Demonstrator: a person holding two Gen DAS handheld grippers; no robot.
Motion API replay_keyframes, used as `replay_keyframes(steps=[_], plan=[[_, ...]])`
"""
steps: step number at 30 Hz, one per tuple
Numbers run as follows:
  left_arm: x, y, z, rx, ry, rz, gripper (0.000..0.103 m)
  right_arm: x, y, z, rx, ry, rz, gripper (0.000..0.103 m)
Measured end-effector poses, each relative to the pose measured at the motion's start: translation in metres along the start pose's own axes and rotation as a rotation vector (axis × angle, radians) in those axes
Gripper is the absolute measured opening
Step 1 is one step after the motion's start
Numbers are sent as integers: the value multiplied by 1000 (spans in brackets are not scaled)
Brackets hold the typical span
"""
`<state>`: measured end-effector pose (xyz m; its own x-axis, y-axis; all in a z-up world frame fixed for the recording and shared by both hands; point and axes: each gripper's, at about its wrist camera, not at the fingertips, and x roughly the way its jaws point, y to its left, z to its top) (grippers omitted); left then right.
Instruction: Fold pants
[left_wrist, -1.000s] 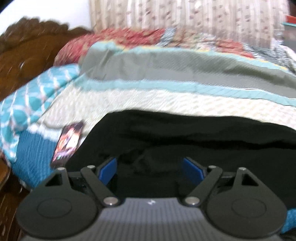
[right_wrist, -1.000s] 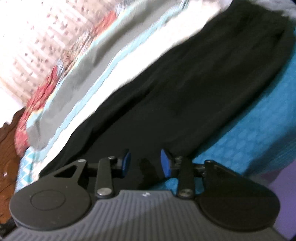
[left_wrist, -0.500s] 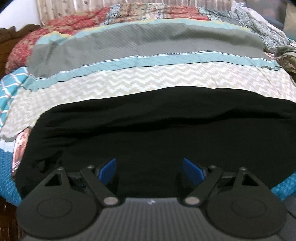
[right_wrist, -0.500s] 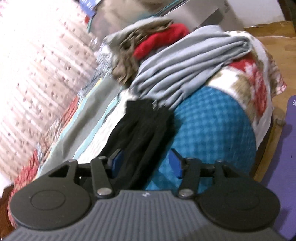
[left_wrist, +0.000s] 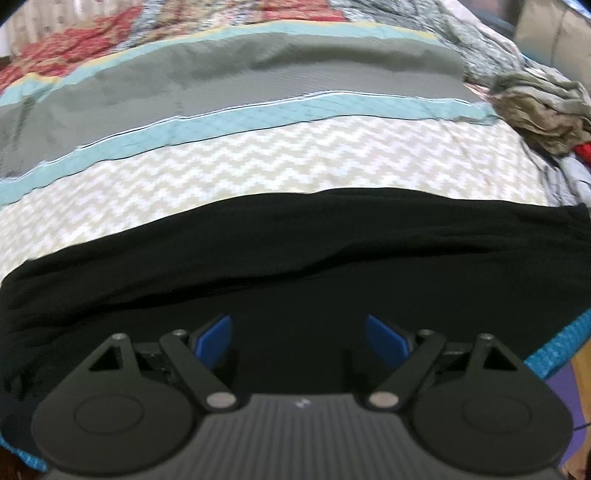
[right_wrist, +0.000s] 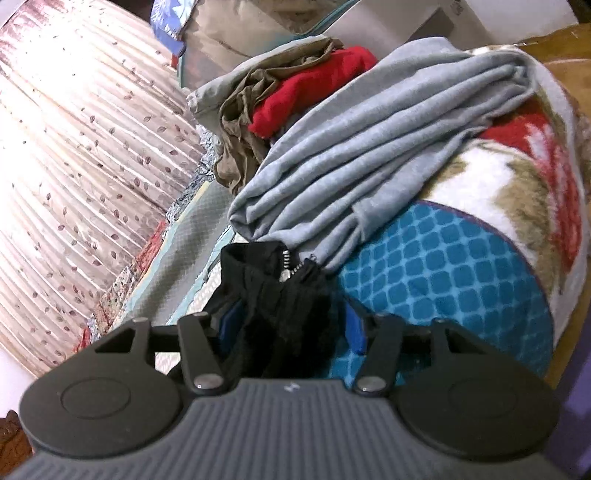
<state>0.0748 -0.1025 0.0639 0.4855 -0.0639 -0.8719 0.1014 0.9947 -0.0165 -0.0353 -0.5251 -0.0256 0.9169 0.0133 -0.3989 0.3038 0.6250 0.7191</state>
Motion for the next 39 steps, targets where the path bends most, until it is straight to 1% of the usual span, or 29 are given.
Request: replay_keyframes(steps=[5, 7, 8, 9, 10, 11, 12, 14, 17, 20, 22, 25, 28, 30, 31, 33, 34, 35, 36, 37, 38, 39], plan=[[-2, -22, 22, 26, -6, -95, 84, 5, 7, 0, -65, -12, -35, 59], [-5, -30, 29, 39, -16, -126, 85, 3, 5, -2, -61, -22, -33, 60], [-5, -34, 31, 48, -22, -136, 85, 4, 5, -3, -64, -17, -37, 58], [-4, -40, 33, 59, -26, -145, 84, 6, 8, -3, -79, 4, -42, 38], [-3, -46, 35, 72, -31, -153, 84, 8, 11, -4, -97, 29, -56, 27], [-2, -50, 37, 83, -34, -162, 83, 7, 14, -5, -103, 39, -56, 21], [-2, -54, 38, 91, -37, -172, 83, 3, 18, -6, -99, 37, -44, 17], [-1, -60, 41, 92, -40, -206, 83, -6, 31, -9, -114, 25, -4, 16], [2, -65, 45, 63, -38, -274, 84, -17, 68, -21, -212, 36, 64, 15], [6, -62, 46, 17, -30, -337, 88, -20, 114, -44, -361, 80, 134, 14], [9, -57, 46, -17, -21, -376, 93, -18, 143, -66, -482, 123, 161, 14], [20, -48, 46, -67, 13, -427, 94, -13, 178, -105, -657, 197, 197, 14], [39, -39, 46, -137, 78, -480, 94, -9, 195, -138, -765, 268, 232, 14], [51, -39, 45, -158, 109, -490, 94, -5, 199, -156, -819, 306, 234, 14], [58, -39, 45, -171, 127, -494, 94, -5, 202, -162, -846, 312, 232, 14], [65, -41, 44, -192, 153, -531, 94, -7, 202, -171, -913, 312, 223, 14], [68, -43, 44, -193, 160, -544, 94, -10, 200, -173, -936, 307, 218, 14], [69, -47, 45, -186, 158, -540, 93, -10, 199, -173, -945, 306, 216, 14], [71, -52, 46, -171, 150, -529, 83, -9, 198, -171, -944, 303, 219, 14], [73, -56, 46, -151, 142, -516, 58, -10, 197, -171, -944, 297, 225, 14], [75, -60, 47, -137, 142, -502, 46, -11, 197, -170, -947, 288, 231, 14], [78, -61, 47, -135, 140, -472, 29, -11, 197, -168, -949, 281, 233, 15]])
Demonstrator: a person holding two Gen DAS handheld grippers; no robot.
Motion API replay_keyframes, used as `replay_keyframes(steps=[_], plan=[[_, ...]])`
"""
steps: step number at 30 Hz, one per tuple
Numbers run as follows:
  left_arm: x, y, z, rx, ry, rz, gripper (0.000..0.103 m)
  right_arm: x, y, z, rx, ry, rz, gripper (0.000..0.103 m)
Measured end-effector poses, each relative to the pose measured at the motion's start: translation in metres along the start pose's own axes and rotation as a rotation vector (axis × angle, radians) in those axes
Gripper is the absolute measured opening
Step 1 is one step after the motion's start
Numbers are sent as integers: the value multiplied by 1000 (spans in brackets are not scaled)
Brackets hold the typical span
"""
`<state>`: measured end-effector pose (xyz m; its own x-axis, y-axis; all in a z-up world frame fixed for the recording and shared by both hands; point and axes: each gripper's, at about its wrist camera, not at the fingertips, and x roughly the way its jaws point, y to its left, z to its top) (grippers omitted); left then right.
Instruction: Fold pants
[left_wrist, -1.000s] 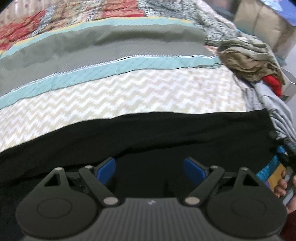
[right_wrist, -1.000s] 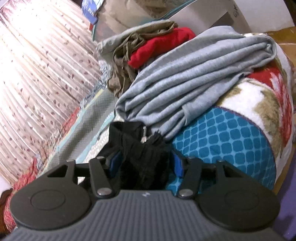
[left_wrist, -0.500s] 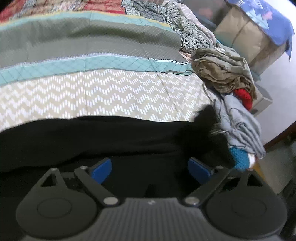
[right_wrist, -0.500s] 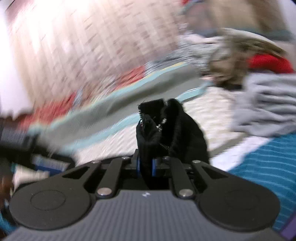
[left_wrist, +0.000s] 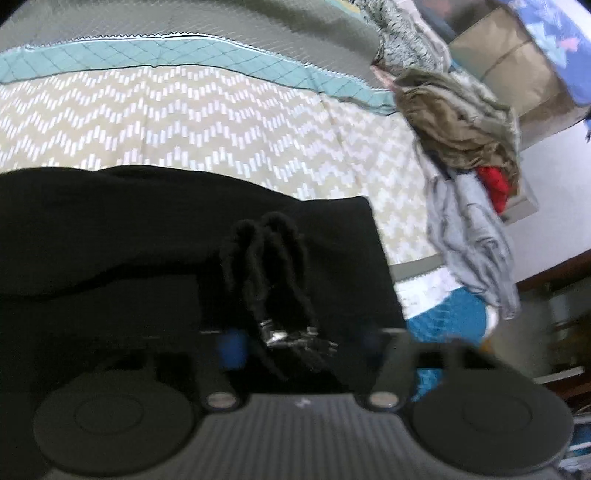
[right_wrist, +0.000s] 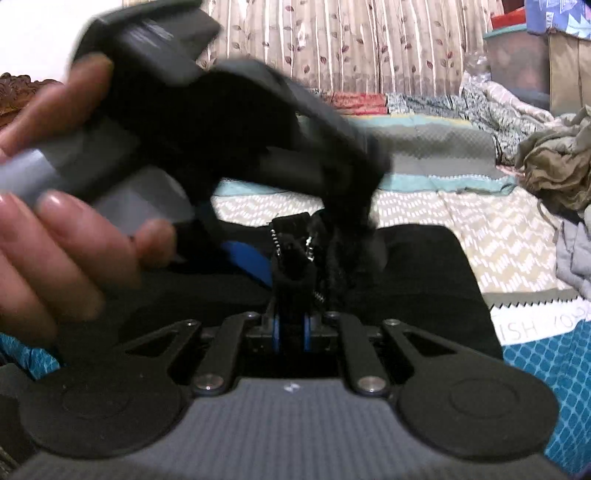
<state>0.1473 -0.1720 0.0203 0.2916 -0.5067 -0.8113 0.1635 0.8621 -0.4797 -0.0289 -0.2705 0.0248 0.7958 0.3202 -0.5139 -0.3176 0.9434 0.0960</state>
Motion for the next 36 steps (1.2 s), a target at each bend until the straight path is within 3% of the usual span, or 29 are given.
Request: replay_keyframes(steps=[2, 6, 13, 16, 18, 20, 22, 24, 30, 36], plan=[[0, 4, 1, -12, -11, 6, 22, 2, -4, 0, 7, 8, 1, 19], [-3, 11, -3, -9, -24, 10, 21, -2, -16, -3, 49, 6, 33, 25], [-20, 24, -6, -27, -64, 7, 20, -9, -9, -1, 8, -29, 70, 33], [-32, 40, -3, -55, -106, 59, 20, -13, -2, 2, -3, -60, 71, 45], [-37, 53, 0, -72, -107, 96, 21, -11, -2, 2, 0, -69, 66, 47], [-34, 63, 2, -94, -74, 141, 33, -4, -4, 1, 19, -44, 56, 47], [-28, 70, -1, -107, -45, 206, 55, 13, -8, -2, 50, 30, 25, 47], [-26, 74, -6, -109, -35, 223, 57, 34, -12, -9, 81, 157, 1, 47], [-63, 84, -21, -100, -75, 190, 58, 25, -16, -3, 125, 103, 30, 47], [-125, 121, -61, -153, -152, 137, 58, 16, 3, -4, 126, 66, 89, 47]])
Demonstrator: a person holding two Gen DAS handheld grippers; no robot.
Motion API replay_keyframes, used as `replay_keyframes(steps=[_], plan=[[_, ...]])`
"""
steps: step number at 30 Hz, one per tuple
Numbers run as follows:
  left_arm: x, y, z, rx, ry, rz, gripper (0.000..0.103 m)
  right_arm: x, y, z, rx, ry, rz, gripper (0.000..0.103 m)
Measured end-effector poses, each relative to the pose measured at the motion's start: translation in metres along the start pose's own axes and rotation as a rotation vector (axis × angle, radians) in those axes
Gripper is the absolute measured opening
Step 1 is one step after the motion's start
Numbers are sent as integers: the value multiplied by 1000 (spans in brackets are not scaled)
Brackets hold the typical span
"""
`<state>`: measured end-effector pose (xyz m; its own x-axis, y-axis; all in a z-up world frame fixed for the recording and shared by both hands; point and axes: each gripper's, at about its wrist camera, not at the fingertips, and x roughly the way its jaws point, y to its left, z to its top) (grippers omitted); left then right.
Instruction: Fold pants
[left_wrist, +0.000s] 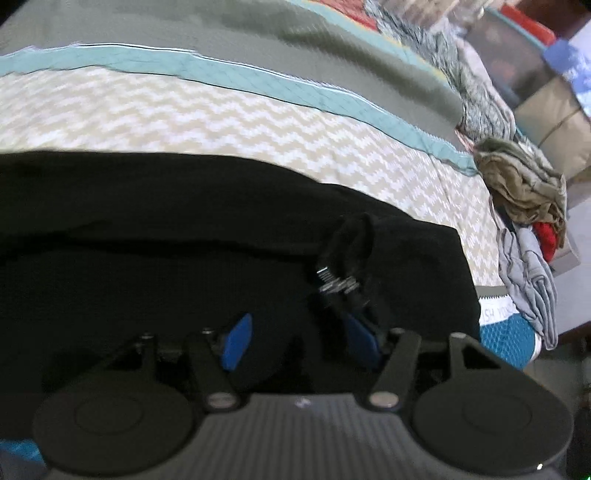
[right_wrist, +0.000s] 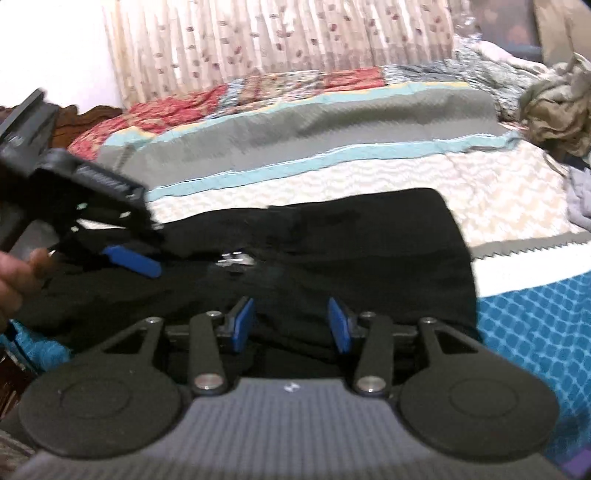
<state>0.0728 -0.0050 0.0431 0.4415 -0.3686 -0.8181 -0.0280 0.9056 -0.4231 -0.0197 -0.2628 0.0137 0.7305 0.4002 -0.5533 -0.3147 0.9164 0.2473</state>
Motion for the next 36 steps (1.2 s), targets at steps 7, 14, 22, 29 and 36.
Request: replay_keyframes(steps=[7, 14, 22, 29, 36], plan=[[-81, 80, -61, -108, -120, -33, 60, 18, 52, -6, -111, 74, 108, 47], [-129, 181, -111, -453, -302, -3, 76, 35, 101, -2, -222, 127, 169, 47], [-119, 250, -112, -682, -386, -98, 82, 33, 151, -10, -366, 157, 145, 47], [-101, 270, -107, -661, -376, -150, 89, 36, 168, -4, -390, 154, 80, 47], [-117, 280, -121, -620, -414, -181, 90, 58, 191, 22, -337, 144, 97, 47]])
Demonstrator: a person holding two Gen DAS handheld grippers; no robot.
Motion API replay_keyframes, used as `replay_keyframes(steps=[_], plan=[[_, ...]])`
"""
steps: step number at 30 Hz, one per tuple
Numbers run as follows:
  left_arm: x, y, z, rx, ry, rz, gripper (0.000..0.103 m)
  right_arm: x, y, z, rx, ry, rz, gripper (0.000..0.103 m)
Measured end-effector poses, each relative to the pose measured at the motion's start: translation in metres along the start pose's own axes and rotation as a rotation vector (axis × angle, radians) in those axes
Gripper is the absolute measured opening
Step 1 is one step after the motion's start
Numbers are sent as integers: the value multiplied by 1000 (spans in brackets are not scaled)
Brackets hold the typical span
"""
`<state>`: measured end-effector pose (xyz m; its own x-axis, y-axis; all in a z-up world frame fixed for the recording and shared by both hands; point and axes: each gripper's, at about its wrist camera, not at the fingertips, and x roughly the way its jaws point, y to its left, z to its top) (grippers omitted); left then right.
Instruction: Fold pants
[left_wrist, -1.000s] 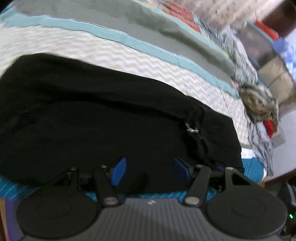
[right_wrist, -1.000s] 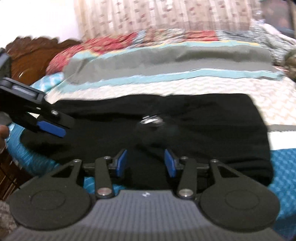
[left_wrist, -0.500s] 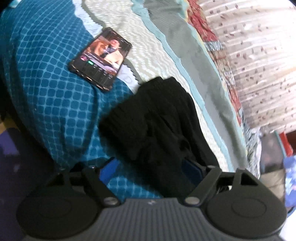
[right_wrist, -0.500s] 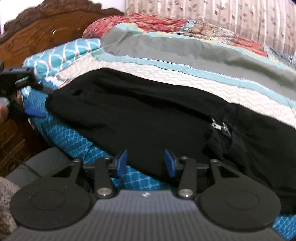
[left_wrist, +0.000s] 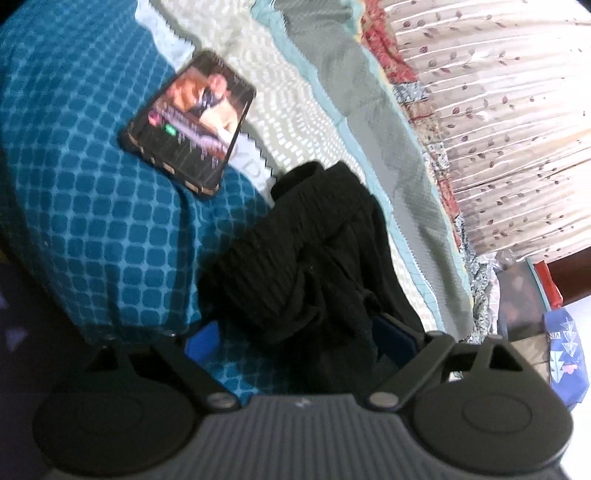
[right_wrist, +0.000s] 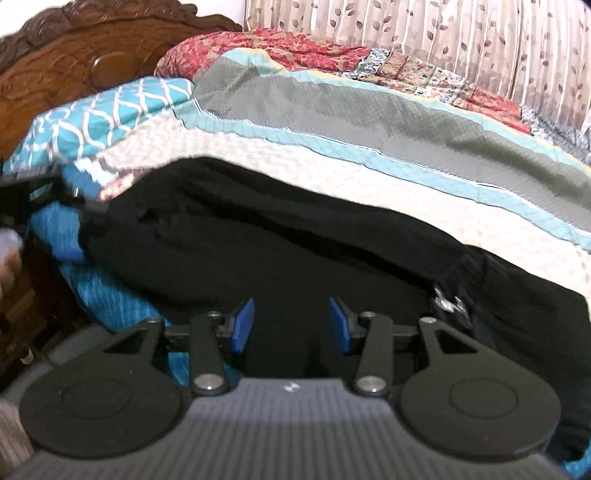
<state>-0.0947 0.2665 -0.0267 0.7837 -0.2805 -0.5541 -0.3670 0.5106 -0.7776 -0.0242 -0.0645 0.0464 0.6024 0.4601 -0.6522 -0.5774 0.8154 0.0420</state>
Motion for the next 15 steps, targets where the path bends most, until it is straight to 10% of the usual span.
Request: replay_keyframes(steps=[15], plan=[[19, -11, 19, 88, -10, 13, 93, 50, 51, 44, -10, 31, 153, 47]])
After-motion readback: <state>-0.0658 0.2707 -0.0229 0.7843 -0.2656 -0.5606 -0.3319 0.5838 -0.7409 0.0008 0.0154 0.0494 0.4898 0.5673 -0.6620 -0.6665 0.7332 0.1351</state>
